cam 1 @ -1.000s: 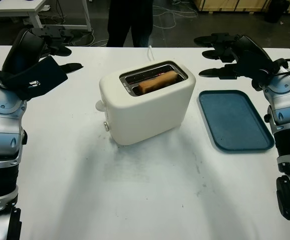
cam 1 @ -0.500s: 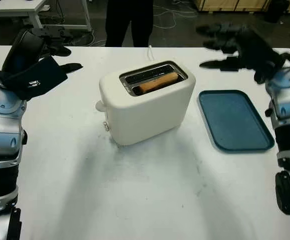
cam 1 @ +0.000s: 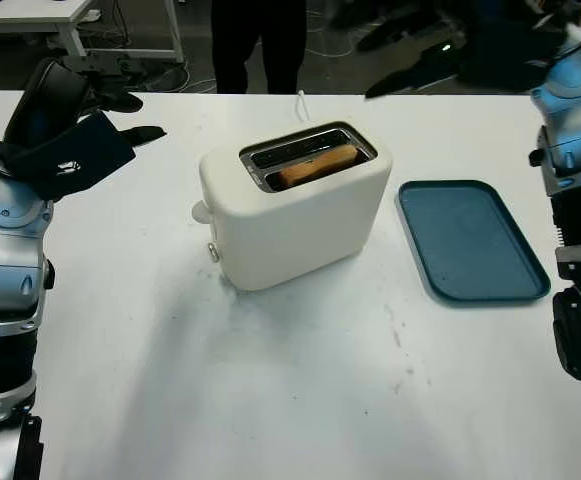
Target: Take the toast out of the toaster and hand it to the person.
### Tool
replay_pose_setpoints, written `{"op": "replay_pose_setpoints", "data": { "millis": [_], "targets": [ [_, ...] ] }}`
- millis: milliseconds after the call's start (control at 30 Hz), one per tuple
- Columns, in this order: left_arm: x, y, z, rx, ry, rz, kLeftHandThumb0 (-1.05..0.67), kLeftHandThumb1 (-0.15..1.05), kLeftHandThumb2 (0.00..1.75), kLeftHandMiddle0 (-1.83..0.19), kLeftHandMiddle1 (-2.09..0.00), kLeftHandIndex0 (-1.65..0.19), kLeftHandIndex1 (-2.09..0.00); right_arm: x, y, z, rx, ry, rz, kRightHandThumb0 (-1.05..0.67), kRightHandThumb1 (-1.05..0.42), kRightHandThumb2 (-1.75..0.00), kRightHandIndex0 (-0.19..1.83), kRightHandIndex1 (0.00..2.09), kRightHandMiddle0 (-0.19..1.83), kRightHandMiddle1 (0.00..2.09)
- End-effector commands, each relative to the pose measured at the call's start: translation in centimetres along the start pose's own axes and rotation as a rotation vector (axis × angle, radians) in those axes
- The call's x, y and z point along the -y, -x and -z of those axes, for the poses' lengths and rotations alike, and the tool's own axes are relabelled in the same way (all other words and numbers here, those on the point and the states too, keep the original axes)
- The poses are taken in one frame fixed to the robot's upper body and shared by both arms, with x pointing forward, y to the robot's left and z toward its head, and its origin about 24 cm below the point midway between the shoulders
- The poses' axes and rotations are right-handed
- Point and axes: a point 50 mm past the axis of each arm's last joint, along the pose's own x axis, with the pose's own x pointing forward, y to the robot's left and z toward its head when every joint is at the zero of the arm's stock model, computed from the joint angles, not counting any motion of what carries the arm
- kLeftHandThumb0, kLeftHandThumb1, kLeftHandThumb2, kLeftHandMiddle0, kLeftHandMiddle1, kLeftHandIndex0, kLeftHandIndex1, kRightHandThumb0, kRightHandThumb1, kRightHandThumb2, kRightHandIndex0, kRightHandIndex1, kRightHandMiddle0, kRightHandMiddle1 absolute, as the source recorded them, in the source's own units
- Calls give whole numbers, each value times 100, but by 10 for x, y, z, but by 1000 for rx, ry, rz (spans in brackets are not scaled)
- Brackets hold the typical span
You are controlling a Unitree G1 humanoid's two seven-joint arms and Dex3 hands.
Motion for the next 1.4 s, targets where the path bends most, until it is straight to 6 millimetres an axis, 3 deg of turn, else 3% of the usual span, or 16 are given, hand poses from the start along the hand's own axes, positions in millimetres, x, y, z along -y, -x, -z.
{"op": "replay_pose_setpoints", "data": {
  "millis": [0,233,433,667,1000,1367],
  "targets": [
    [0,1,-1,3,-9,6,-28,85,0,-53,-56,-72,-1,-2,-5,-11,48,72,-28,-53,-63,-1,100,29,93,14],
    [1,1,0,0,-6,5,-29,85,0,-53,-56,-73,-1,-21,-15,-18,94,128,-89,-46,-61,-1,101,35,99,13],
    [0,2,0,-5,-9,5,-28,85,0,-53,-55,-72,-1,-31,-18,-19,91,220,-140,-51,-64,0,81,70,101,5],
    [1,1,0,1,5,3,-24,84,0,-53,-55,-72,-1,-40,-19,-15,106,245,-130,-48,-63,0,74,69,101,4],
    [3,0,0,16,-3,10,-30,84,0,-55,-57,-73,-1,-50,-20,-6,104,284,-123,-42,-65,0,72,88,102,3],
    [3,1,-1,16,6,4,-28,84,1,-54,-59,-73,-1,-60,-21,4,80,279,-144,-37,-66,0,71,85,102,2]
  ]
}}
